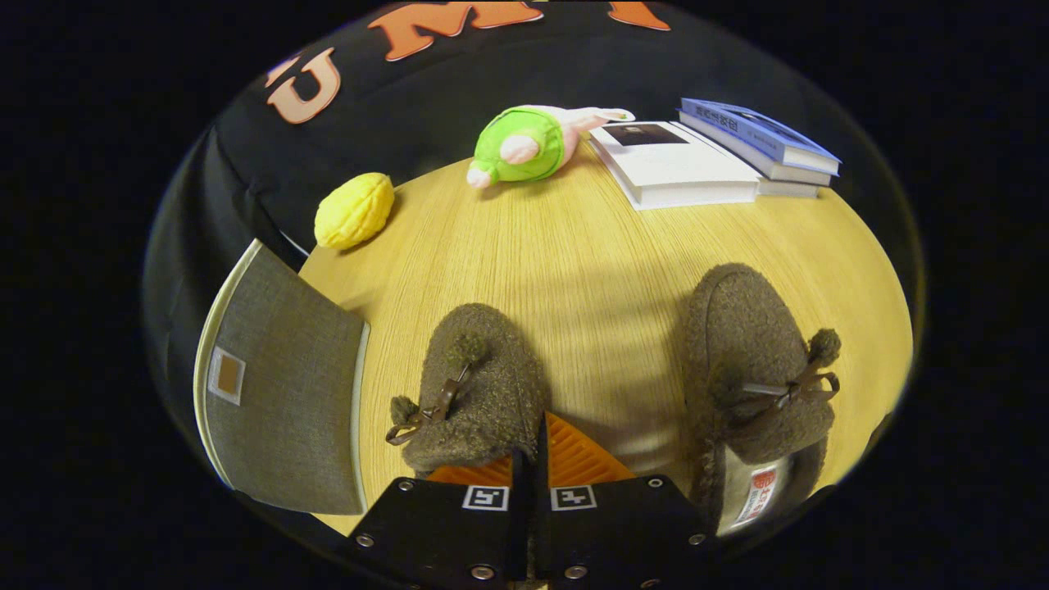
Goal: Open the storage box then place both shoes into the box .Put the left shoe in first, then the right shoe, with the right side of both shoes facing outward in a uniform manner.
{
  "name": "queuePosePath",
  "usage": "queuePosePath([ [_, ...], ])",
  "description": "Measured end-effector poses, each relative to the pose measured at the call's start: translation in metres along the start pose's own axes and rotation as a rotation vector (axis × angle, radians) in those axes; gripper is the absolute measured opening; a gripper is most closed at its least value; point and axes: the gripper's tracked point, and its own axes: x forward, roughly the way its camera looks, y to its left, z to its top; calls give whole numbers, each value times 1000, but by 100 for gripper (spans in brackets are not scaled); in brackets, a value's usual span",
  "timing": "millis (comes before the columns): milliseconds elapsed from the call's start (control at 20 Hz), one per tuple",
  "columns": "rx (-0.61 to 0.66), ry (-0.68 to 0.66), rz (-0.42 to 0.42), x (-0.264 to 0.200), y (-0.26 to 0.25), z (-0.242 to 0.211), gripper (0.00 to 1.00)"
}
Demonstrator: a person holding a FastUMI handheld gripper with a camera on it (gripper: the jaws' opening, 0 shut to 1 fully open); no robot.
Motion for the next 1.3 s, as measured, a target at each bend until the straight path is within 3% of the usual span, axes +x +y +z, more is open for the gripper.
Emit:
queuePosePath([
  [300,67,-80,65,-42,32,28,4],
  [850,26,-178,270,-135,170,75,4],
  [1100,36,-152,354,-142,229,75,4],
  [1300,23,-104,351,-120,264,64,4],
])
